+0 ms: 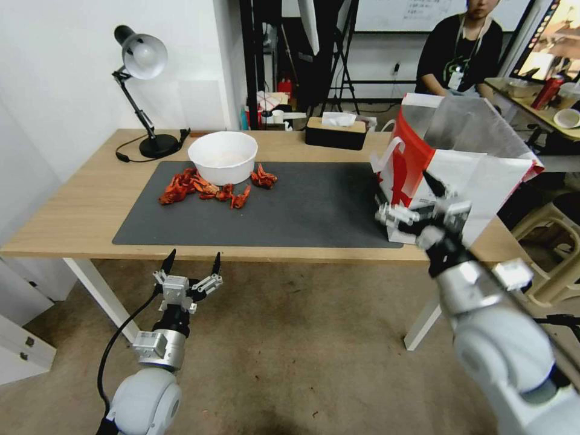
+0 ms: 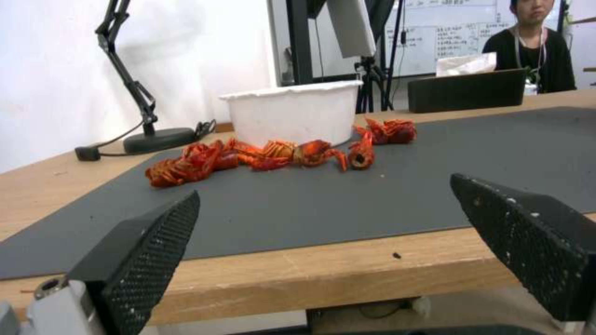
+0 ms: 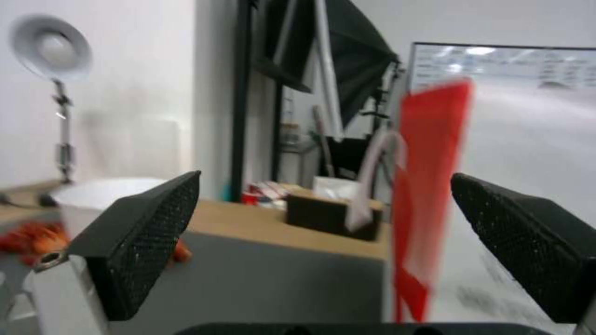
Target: Close the takeout container lid, then place the container into the takeout bag.
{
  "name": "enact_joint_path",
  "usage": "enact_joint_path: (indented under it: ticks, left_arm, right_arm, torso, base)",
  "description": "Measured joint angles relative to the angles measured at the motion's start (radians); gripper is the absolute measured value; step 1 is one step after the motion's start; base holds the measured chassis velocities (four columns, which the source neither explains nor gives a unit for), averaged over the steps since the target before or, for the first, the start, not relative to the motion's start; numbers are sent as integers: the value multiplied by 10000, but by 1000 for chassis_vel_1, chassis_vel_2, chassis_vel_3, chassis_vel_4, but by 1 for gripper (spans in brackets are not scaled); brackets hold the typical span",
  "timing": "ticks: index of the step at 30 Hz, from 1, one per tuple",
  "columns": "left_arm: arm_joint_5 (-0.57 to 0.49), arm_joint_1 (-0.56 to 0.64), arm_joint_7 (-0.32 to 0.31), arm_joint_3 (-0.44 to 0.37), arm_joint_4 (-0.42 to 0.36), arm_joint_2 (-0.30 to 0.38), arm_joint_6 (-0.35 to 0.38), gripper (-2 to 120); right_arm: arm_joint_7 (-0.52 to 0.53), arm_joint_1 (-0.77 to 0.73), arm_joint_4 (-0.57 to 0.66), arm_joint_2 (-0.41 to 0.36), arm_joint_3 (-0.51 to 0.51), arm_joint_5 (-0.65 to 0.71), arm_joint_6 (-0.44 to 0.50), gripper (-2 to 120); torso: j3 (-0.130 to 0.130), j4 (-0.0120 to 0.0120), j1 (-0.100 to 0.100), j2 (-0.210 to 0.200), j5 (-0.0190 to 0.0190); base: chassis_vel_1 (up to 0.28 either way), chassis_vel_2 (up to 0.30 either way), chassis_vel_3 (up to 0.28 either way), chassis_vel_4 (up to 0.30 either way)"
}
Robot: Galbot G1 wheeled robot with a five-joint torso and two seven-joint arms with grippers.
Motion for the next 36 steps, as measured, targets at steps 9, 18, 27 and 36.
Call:
enact_joint_path:
  ticks: [9,18,27,36]
  left_arm:
    - [-6,-70,-2,65,73,-29,6,100]
    - [-10,1,-11,51,87,-23,7,100]
    - [-11,9,-14,52,94,-19,7,100]
    - [5,21,-8,48,104,-28,-10,100]
  right_arm:
    - [1301,-1559,-1523,882,-1013,-1580,1531,100]
    - [1685,-1449,-2069,1395,-1452,-2065,1722,100]
    - [1697,-1369,-2081,1438,-1451,-2082,1742,100]
    - [1668,-1370,-2094,1455,-1451,-2064,1778,100]
  torso:
    - [1,-2,0,0,3]
    - [2,-1,0,-1,1]
    - [2,-1,0,-1,1]
    - [2,-1,1,0,2]
  base:
    - [0,0,0,0]
    - [0,0,0,0]
    - [0,0,0,0]
    - [0,0,0,0]
